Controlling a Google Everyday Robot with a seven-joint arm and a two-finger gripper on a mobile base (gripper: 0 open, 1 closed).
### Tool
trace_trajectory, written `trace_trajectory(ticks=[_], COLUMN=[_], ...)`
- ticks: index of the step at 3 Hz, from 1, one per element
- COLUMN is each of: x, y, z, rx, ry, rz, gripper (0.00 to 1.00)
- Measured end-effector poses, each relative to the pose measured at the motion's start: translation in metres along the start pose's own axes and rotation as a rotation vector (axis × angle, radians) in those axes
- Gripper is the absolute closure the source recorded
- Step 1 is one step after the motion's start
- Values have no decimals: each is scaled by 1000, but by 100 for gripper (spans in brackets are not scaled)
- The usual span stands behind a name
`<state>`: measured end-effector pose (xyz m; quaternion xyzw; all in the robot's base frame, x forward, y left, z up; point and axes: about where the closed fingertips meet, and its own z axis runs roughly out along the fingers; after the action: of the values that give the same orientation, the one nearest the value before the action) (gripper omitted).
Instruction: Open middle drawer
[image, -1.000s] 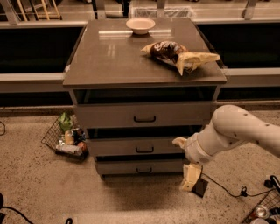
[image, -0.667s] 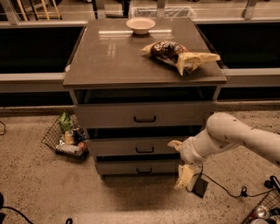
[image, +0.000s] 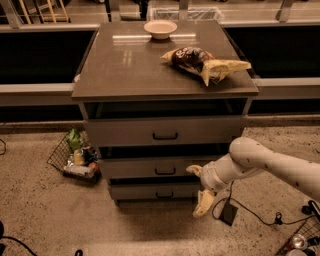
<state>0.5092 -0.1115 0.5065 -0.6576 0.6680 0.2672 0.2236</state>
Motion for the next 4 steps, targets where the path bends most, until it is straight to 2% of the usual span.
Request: trace_trajectory(ticks=[1,2,3,4], x=[9,28,38,47], y=[-8,-40,-62,-87], z=[8,9,6,14], rx=[3,52,89,124], ry=[33,106,111,91], rz=[-18,-112,-165,-204], gripper=[0,0,0,0])
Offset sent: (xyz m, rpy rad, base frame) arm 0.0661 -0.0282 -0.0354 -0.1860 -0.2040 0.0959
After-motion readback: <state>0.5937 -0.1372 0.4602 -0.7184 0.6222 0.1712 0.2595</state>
